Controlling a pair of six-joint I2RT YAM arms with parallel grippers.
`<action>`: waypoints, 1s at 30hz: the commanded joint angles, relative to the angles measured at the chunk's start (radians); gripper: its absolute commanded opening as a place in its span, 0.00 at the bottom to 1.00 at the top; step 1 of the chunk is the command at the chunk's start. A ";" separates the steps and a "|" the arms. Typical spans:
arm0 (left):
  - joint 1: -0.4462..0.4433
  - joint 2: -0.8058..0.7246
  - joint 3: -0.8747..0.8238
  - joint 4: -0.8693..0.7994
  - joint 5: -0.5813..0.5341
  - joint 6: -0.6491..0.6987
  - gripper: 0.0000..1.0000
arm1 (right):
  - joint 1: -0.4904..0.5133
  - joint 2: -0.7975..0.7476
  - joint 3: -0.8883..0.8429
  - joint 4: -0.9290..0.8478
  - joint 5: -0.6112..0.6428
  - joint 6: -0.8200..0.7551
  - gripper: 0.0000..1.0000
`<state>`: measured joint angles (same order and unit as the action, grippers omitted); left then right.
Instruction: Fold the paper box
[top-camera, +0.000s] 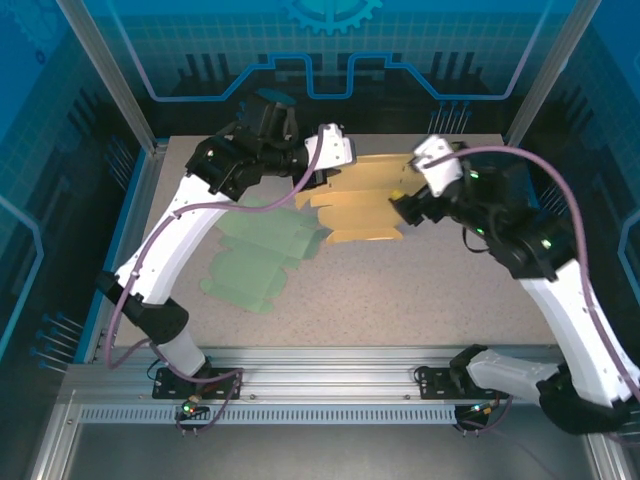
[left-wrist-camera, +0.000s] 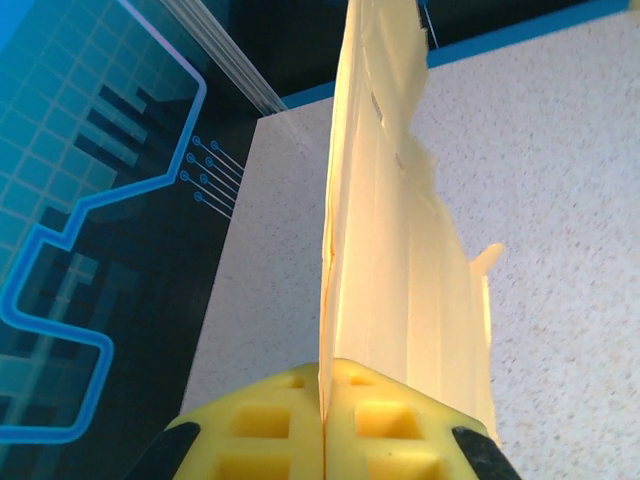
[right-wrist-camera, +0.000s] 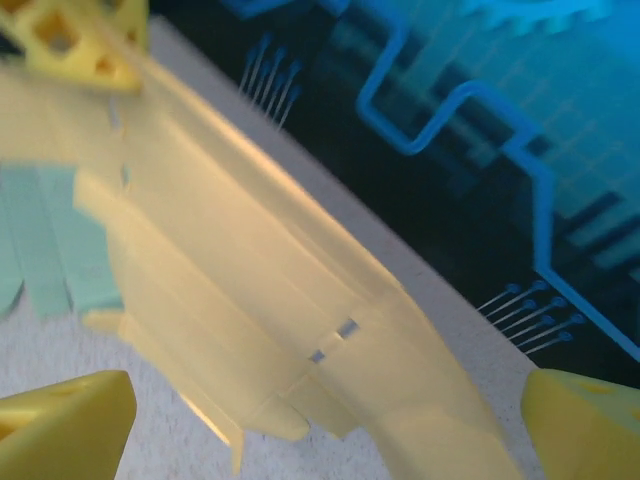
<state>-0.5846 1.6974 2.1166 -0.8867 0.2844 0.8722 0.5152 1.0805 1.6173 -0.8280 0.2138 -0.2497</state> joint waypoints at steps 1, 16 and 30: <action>-0.003 0.064 0.054 -0.128 0.029 -0.133 0.00 | -0.092 -0.039 -0.011 0.063 -0.003 0.270 1.00; 0.094 0.282 0.034 0.033 0.215 -0.363 0.00 | -0.405 0.148 -0.113 -0.034 -0.172 0.605 1.00; 0.050 0.294 -0.395 0.622 -0.054 -0.156 0.00 | -0.556 0.200 -0.319 0.060 -0.370 0.699 1.00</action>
<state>-0.5041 2.0014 1.8065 -0.4549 0.3290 0.6109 -0.0025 1.2610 1.3338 -0.8093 -0.0528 0.4084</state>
